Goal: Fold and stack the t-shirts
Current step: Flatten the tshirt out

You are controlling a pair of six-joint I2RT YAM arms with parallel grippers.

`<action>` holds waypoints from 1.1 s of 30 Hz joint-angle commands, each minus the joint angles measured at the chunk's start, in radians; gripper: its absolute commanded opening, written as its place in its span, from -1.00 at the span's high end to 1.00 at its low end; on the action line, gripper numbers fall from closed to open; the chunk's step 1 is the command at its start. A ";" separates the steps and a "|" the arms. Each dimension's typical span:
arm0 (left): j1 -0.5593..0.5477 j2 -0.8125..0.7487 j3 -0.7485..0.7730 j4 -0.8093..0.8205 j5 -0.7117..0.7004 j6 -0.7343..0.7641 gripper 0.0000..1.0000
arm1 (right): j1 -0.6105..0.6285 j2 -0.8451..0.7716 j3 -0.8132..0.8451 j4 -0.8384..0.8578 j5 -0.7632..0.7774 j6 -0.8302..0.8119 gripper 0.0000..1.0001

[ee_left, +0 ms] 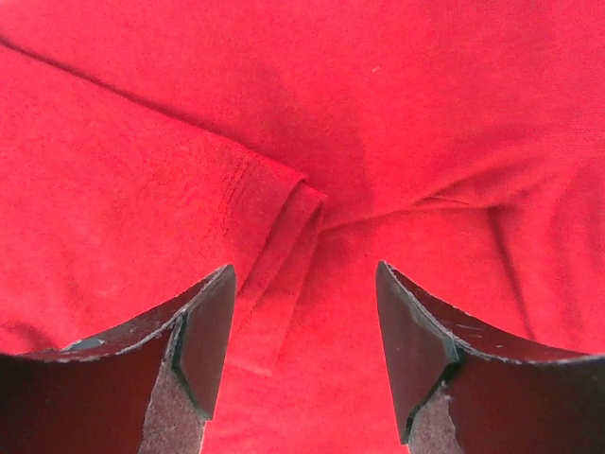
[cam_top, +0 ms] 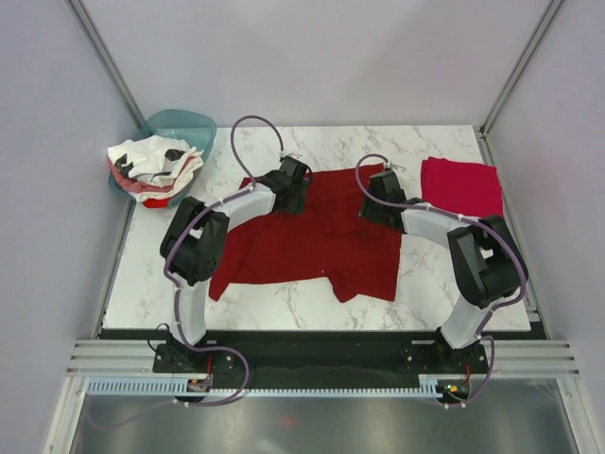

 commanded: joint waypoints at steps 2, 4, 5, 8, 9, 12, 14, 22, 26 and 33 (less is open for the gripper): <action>0.002 0.074 0.090 -0.132 -0.052 0.031 -0.36 | -0.002 0.049 0.050 -0.003 0.016 0.009 -0.22; 0.001 0.090 0.099 -0.143 -0.048 0.028 -0.22 | -0.002 0.056 0.054 -0.006 0.021 0.013 -0.22; 0.002 0.095 0.101 -0.152 -0.042 0.026 -0.15 | -0.002 0.060 0.054 -0.006 0.029 0.016 -0.21; 0.004 0.097 0.102 -0.168 -0.029 0.020 0.13 | -0.005 0.076 0.057 -0.010 0.042 0.023 -0.20; 0.007 0.098 0.102 -0.172 -0.031 0.019 0.18 | -0.005 0.082 0.059 -0.013 0.049 0.024 -0.19; 0.034 0.091 0.098 -0.183 -0.007 0.002 0.69 | -0.011 0.110 0.068 -0.017 0.055 0.033 -0.18; 0.062 0.061 0.081 -0.183 0.009 -0.014 0.96 | -0.019 0.130 0.069 -0.022 0.050 0.047 -0.16; 0.154 -0.214 -0.156 -0.013 0.078 -0.092 0.96 | -0.095 0.182 0.051 -0.034 0.044 0.121 -0.02; 0.186 -0.339 -0.253 0.061 0.116 -0.106 0.96 | -0.115 0.195 0.048 -0.029 0.033 0.124 0.03; 0.194 -0.321 -0.251 0.075 0.145 -0.101 0.95 | -0.115 0.184 0.051 -0.037 0.030 0.109 -0.04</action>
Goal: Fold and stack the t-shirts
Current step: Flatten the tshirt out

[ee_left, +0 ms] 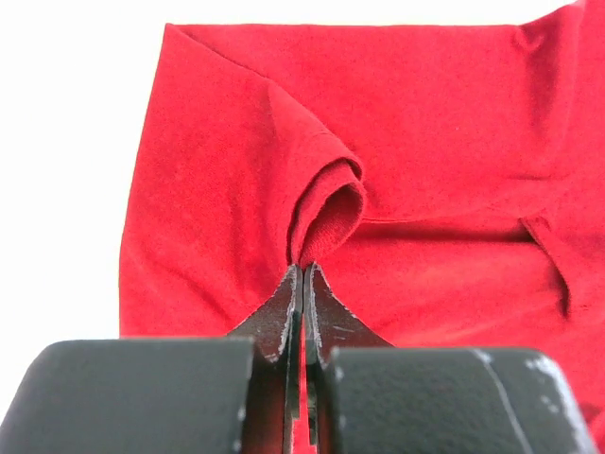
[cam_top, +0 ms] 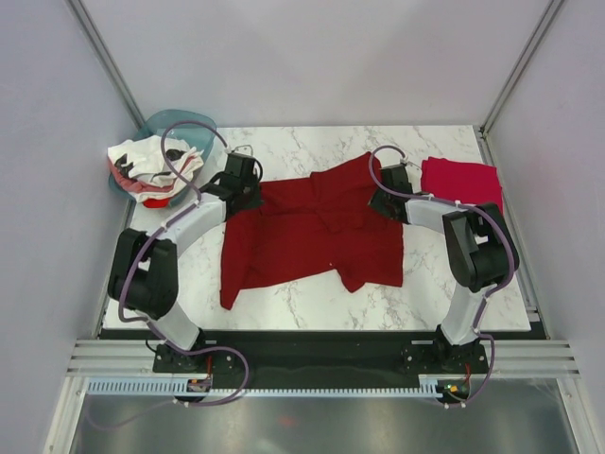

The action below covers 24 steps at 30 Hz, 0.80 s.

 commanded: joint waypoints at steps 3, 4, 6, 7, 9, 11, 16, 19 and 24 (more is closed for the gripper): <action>-0.002 0.125 0.062 0.008 0.034 -0.014 0.96 | -0.012 0.016 -0.025 -0.107 0.064 -0.029 -0.13; 0.001 0.142 0.076 -0.008 0.022 -0.022 0.96 | -0.012 0.016 -0.028 -0.107 0.070 -0.027 -0.15; 0.036 0.148 0.064 -0.009 0.020 -0.059 0.96 | -0.014 0.029 -0.026 -0.114 0.075 -0.024 -0.15; 0.074 0.130 0.043 0.006 0.034 -0.074 0.96 | -0.019 0.034 -0.025 -0.114 0.061 -0.018 -0.14; 0.108 0.044 -0.048 0.082 0.069 -0.108 0.96 | -0.034 0.048 -0.026 -0.119 0.049 -0.007 -0.13; 0.133 -0.054 -0.105 0.121 0.036 -0.132 0.96 | -0.057 0.046 -0.040 -0.122 0.058 0.028 -0.02; 0.137 -0.211 -0.220 0.174 -0.082 -0.161 0.96 | -0.112 -0.013 -0.120 -0.114 0.104 0.091 0.05; 0.144 -0.235 -0.255 0.192 -0.122 -0.168 0.96 | -0.134 -0.049 -0.151 -0.110 0.138 0.119 0.06; 0.226 -0.134 -0.202 0.164 -0.061 -0.227 0.96 | -0.163 -0.117 -0.207 -0.090 0.176 0.162 0.13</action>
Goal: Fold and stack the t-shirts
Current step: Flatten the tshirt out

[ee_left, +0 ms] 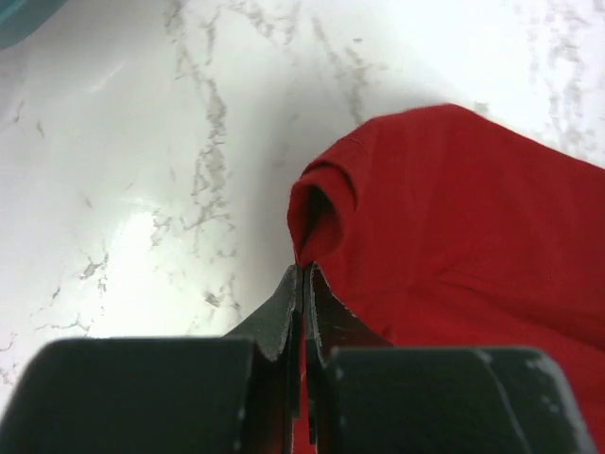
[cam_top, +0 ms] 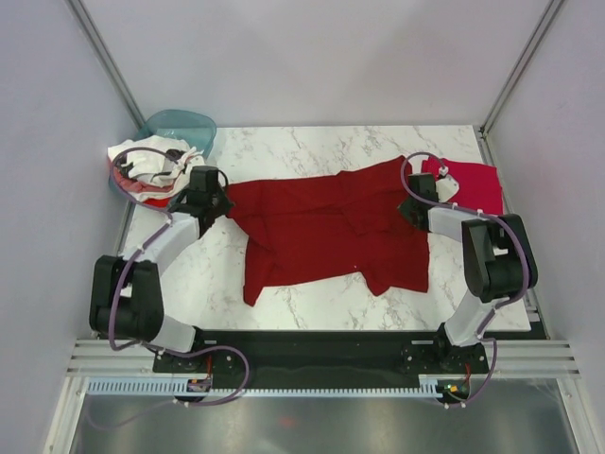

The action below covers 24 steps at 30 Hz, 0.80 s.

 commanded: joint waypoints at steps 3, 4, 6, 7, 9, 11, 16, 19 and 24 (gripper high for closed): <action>0.119 0.158 0.106 -0.055 0.035 -0.122 0.96 | -0.030 -0.070 -0.114 -0.089 0.079 0.066 0.14; 0.130 0.179 0.124 -0.066 0.035 -0.125 0.96 | -0.033 -0.084 -0.125 -0.076 0.078 0.078 0.14; 0.136 0.233 0.207 -0.111 0.017 -0.092 0.96 | -0.035 -0.120 -0.159 -0.054 0.076 0.083 0.12; 0.135 0.252 0.247 -0.135 0.005 -0.075 0.96 | -0.035 -0.130 -0.168 -0.051 0.079 0.083 0.11; 0.136 0.310 0.353 -0.157 -0.008 -0.012 0.96 | -0.036 -0.148 -0.171 -0.048 0.078 0.083 0.10; 0.135 0.374 0.455 -0.183 0.003 0.057 0.96 | -0.036 -0.151 -0.173 -0.042 0.061 0.078 0.07; 0.135 0.482 0.602 -0.243 0.029 0.120 0.95 | -0.032 -0.139 -0.156 -0.032 0.023 0.065 0.00; 0.135 0.515 0.669 -0.296 -0.029 0.132 0.72 | -0.032 -0.145 -0.156 -0.028 0.017 0.058 -0.03; 0.135 0.546 0.740 -0.419 -0.069 0.117 -0.20 | -0.016 -0.151 -0.143 -0.026 0.009 0.034 -0.11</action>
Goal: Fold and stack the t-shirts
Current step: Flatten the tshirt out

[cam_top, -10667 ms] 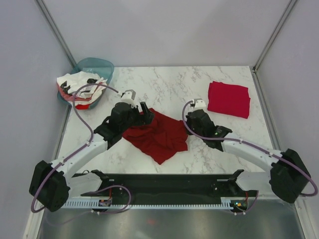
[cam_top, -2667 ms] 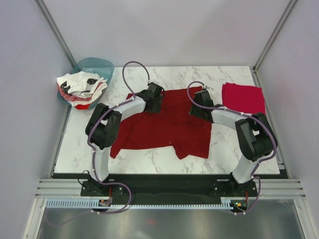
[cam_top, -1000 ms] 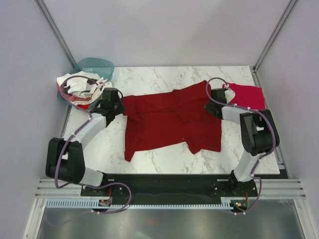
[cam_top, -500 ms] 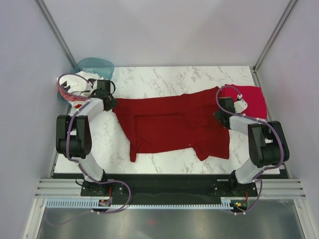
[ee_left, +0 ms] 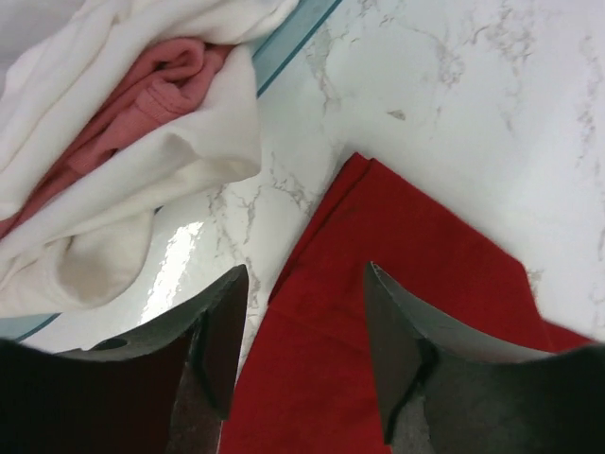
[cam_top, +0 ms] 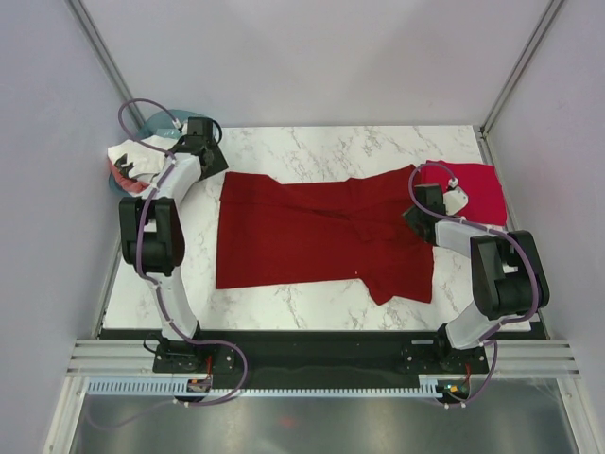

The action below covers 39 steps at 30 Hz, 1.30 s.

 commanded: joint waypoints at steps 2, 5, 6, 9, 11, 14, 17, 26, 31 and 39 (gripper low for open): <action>0.003 -0.003 0.050 -0.114 -0.064 0.021 -0.27 | 0.010 -0.015 0.010 -0.042 -0.010 -0.032 -0.16; 0.003 -0.036 0.045 -0.145 -0.058 0.009 -0.33 | 0.012 -0.012 0.014 -0.042 -0.019 -0.039 -0.20; 0.003 -0.049 0.039 -0.160 -0.047 0.006 -0.33 | 0.015 -0.010 0.017 -0.042 -0.027 -0.046 -0.20; -0.006 -0.125 -0.031 -0.162 0.001 -0.017 -0.33 | 0.031 -0.013 0.033 -0.042 -0.031 -0.078 -0.22; -0.023 -0.165 -0.097 -0.160 0.013 -0.045 -0.33 | 0.062 -0.022 0.052 -0.048 -0.010 -0.111 -0.22; -0.041 -0.228 -0.178 -0.159 0.034 -0.101 -0.31 | 0.111 -0.024 0.086 -0.057 0.016 -0.162 -0.26; -0.058 -0.274 -0.276 -0.111 0.063 -0.146 -0.31 | 0.133 -0.012 0.118 -0.077 0.033 -0.197 -0.28; -0.084 -0.242 -0.499 0.018 0.099 -0.218 -0.27 | 0.142 0.103 0.308 -0.125 0.054 -0.268 -0.25; -0.084 -0.222 -0.537 0.056 0.142 -0.250 -0.24 | 0.140 0.290 0.482 -0.158 0.088 -0.274 -0.23; -0.072 -0.175 -0.499 0.010 0.074 -0.253 -0.19 | 0.096 0.531 0.730 -0.298 0.144 -0.267 -0.12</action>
